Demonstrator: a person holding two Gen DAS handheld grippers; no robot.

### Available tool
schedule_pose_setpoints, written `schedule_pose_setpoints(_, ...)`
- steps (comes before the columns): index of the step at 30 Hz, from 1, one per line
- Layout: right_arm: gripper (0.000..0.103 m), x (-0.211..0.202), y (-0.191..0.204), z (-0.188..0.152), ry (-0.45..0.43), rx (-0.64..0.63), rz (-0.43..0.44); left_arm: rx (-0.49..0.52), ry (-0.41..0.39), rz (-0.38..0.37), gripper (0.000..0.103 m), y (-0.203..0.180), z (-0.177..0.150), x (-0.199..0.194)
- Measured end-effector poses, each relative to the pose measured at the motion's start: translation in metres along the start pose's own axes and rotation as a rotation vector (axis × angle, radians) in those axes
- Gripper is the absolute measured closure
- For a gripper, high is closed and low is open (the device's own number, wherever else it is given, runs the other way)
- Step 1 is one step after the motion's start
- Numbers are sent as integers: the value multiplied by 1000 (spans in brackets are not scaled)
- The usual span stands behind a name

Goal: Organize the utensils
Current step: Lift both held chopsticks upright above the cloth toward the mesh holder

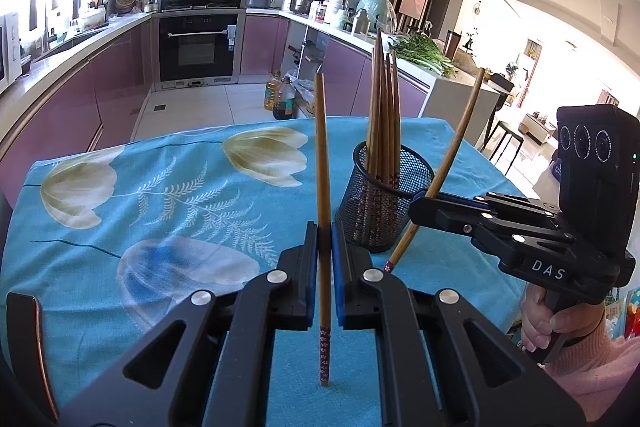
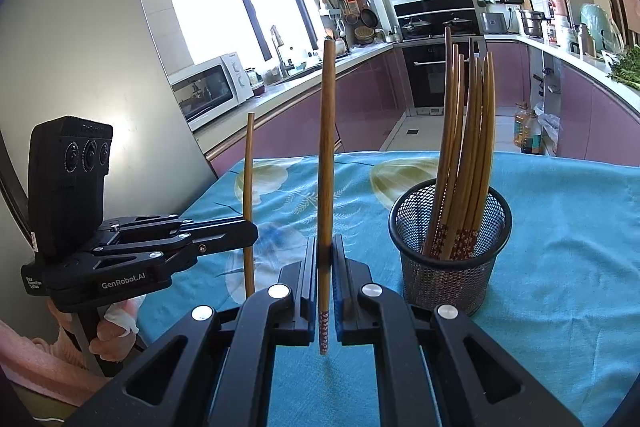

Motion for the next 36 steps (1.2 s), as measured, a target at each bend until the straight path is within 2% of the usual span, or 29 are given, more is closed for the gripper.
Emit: schedule_pose_setpoints(36,97,-23,-5,17,-62,-22,-50,8,-52,-14,95,-7,12,-10)
Point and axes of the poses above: each gripper's, at about its wrist camera, not at the fingertips, and x roughly the way its jaws point, y to its left, z to its top, the point moved 2 cm from there along x, roughly the way its jaws point, and after that the axes turned 7 degrees about -x, right-handed, at the moved point
